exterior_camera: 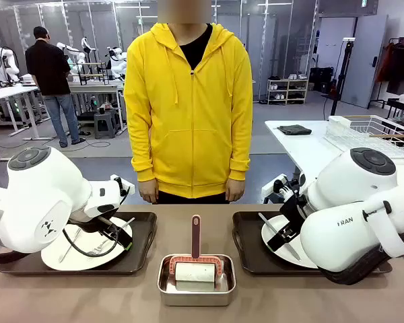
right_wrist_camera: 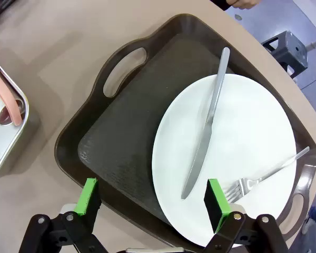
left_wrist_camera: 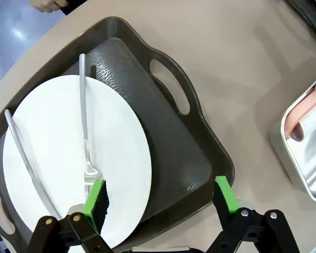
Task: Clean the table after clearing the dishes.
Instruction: When the left (or right) Handle tray is removed, use the left hand (or right hand) to clean the left (or right) side of the table with the Lint Roller.
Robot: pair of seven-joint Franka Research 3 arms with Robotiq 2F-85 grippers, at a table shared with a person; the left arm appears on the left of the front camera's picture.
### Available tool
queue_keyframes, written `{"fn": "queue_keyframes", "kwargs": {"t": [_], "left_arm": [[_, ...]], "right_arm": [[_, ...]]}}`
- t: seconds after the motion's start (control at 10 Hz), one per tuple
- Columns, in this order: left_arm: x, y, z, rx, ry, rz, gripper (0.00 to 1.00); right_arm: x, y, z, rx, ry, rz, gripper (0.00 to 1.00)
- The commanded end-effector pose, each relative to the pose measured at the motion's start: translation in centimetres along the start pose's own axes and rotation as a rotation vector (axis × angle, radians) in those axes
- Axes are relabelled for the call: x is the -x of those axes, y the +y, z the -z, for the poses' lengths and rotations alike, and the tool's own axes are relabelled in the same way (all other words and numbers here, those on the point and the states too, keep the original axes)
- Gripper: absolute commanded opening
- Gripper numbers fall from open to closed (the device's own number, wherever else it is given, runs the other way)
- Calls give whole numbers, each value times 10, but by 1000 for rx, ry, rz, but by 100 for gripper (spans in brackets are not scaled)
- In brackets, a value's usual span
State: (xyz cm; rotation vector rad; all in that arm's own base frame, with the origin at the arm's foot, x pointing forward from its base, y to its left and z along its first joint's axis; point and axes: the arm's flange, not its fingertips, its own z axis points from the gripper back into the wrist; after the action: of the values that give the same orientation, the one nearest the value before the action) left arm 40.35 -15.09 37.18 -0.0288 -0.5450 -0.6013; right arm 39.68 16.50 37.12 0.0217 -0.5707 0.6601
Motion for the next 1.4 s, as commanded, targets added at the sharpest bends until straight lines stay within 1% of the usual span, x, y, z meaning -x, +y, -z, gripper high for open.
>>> {"fn": "queue_keyframes", "kwargs": {"t": [0.0,0.9,1.0,1.1,1.2,1.3], "left_arm": [[0,0,0,0,0,0,100],[0,0,0,0,0,1,100],[-14,5,-7,4,5,36,100],[-27,16,-16,78,23,17,100],[-34,28,-23,128,67,-2,100],[-38,43,-27,136,86,-34,100]], "right_arm": [[0,0,0,0,0,0,100],[0,0,0,1,0,-1,100],[-14,-14,-9,-37,6,-8,100],[-30,-41,-21,-116,7,3,100],[-42,-64,-29,-199,27,44,100],[-51,-82,-32,-244,55,59,100]]}}
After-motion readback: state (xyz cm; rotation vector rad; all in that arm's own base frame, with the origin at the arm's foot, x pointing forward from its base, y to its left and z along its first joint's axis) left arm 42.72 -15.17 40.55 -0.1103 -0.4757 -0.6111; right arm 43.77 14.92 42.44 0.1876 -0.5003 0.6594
